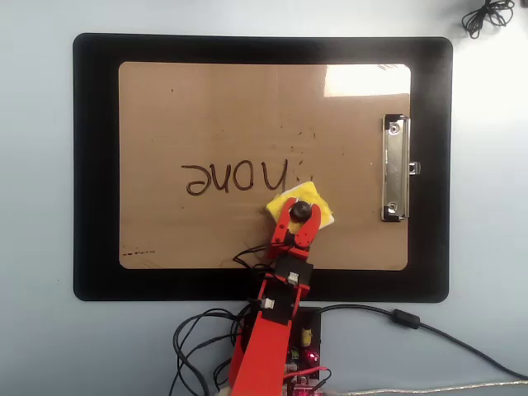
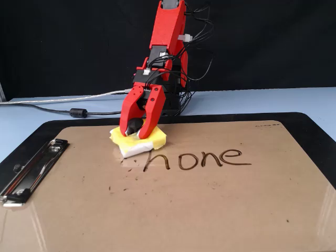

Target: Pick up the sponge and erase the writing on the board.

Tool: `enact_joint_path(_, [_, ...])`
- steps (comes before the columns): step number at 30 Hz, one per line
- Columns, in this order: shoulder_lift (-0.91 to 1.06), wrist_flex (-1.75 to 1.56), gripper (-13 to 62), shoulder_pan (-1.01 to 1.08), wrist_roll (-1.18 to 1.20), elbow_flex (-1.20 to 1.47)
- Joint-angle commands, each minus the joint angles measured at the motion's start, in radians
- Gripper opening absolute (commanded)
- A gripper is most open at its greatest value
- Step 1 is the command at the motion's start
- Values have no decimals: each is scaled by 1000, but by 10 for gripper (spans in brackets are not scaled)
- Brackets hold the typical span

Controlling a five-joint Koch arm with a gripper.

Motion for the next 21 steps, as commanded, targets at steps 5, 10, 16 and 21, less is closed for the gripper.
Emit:
enact_joint_path(5, [-419,-120,-81,-78,-106,-391])
enact_joint_path(10, [-402,-199,-81,8,-94,-310])
enact_joint_path(16, [-132,-227,-81,163,64,21])
enact_joint_path(21, [-60,-233,-81,155,61,28])
